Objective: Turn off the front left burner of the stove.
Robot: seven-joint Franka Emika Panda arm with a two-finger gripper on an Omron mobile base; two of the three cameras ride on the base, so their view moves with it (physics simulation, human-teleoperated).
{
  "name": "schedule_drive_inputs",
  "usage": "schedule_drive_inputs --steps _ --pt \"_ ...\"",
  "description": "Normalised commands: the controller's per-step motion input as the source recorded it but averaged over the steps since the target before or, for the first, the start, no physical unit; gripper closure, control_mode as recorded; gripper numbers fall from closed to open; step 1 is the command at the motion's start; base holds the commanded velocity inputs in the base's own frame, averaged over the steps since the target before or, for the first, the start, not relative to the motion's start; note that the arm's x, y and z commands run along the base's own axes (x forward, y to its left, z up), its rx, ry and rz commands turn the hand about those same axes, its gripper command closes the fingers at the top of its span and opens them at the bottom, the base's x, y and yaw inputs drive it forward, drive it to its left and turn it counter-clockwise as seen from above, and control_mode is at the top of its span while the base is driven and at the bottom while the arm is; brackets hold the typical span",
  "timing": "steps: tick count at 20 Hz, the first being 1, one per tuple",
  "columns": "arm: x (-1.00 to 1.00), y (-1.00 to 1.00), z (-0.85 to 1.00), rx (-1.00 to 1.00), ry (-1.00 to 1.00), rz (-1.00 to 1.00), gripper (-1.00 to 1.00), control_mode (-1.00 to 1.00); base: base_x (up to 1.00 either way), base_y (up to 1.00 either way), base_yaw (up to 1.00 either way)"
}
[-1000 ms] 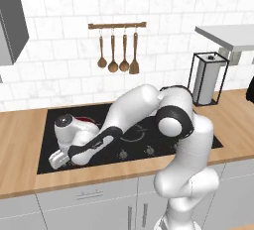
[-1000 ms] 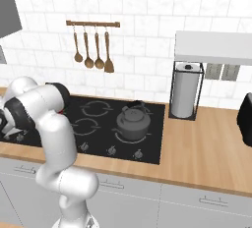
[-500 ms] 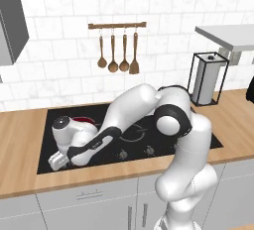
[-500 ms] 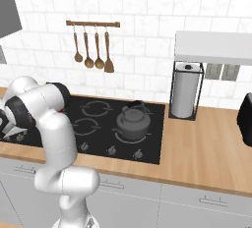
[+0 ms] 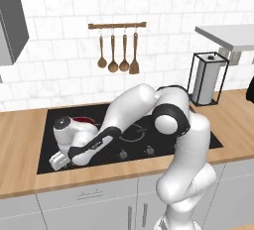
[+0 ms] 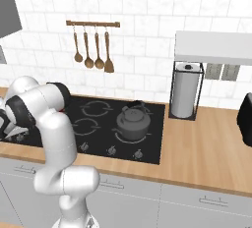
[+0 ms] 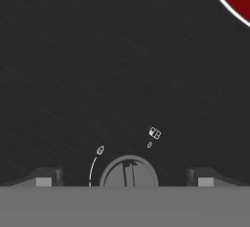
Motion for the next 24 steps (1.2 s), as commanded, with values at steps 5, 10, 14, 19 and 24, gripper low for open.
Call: schedule_drive_inputs --steps 5,10,14,19,24 --pt "0.00 -0.01 0.00 0.00 0.00 0.00 -1.00 -1.00 0.00 0.00 0.00" --pt "0.00 0.00 0.00 0.00 0.00 0.00 1.00 -1.00 0.00 0.00 0.00" --pt "0.00 -0.07 0.00 0.04 0.00 -0.05 1.00 -1.00 0.00 0.00 0.00" --pt "-0.02 -0.20 0.00 0.18 0.00 -0.25 1.00 -1.00 0.00 0.00 0.00" --pt "0.00 -0.18 0.00 0.25 0.00 -0.46 1.00 -1.00 0.00 0.00 0.00"
